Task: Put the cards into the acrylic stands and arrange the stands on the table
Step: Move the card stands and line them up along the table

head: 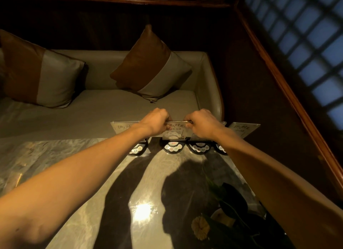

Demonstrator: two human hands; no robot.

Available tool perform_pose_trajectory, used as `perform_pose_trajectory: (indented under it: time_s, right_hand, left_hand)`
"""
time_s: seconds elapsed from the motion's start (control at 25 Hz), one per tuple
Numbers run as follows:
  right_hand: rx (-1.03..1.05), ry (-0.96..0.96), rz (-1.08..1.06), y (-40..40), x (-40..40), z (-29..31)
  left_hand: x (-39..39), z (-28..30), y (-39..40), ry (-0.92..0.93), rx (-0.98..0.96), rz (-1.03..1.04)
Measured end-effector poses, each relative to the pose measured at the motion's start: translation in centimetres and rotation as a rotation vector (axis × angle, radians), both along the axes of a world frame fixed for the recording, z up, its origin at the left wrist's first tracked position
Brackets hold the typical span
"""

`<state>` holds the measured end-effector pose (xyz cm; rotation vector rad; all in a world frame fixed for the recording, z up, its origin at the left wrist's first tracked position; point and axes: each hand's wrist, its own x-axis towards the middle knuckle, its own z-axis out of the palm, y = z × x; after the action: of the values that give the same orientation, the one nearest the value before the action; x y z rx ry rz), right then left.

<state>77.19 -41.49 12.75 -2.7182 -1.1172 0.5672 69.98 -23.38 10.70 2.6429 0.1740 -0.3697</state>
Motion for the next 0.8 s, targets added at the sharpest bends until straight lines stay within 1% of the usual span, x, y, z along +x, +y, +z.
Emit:
perform_pose_trajectory:
  time_s: [0.16,0.28,0.4,0.56,0.8]
  right_hand:
    - [0.008,0.032,-0.023,-0.07,-0.04,-0.08]
    - [0.006,0.007,-0.005,-0.10,-0.16,-0.08]
    - [-0.002,0.022,-0.005,-0.19,-0.24,0.13]
    - [-0.043,-0.027,0.019,-0.04,-0.09,0.34]
    - [-0.019,0.022,-0.006,-0.16,-0.44,0.55]
  left_hand:
    - [0.14,-0.15,0.07,0.017,-0.001,0.000]
    - [0.06,-0.30,0.07,-0.007,0.003,0.000]
    - [-0.01,-0.31,0.06,-0.010,0.000,0.003]
    - [-0.12,-0.24,-0.03,-0.012,0.001,-0.002]
    - [-0.06,-0.23,-0.30,-0.019,0.000,-0.012]
